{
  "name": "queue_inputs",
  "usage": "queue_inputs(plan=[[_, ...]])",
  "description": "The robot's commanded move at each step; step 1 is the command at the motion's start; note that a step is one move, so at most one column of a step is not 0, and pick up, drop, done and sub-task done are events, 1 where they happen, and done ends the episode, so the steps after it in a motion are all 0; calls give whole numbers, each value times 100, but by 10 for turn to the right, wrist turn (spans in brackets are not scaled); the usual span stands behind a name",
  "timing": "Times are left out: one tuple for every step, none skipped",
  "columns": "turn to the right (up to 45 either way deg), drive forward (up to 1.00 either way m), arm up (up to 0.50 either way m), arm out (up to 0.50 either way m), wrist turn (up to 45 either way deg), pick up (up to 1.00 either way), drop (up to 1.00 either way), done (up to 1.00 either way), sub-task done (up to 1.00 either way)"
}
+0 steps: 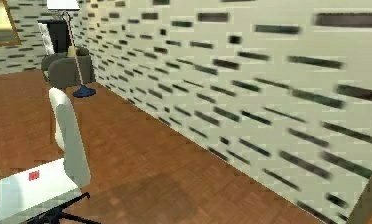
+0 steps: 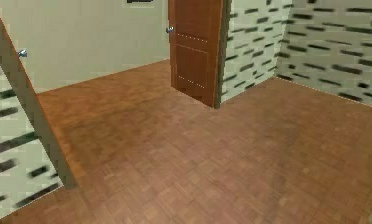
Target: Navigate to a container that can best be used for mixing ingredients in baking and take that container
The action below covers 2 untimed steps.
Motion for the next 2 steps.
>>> queue_inputs(plan=[[-30, 0, 0, 0, 0, 0, 0, 0, 0], [0, 100, 0, 0, 0, 0, 0, 0, 0]])
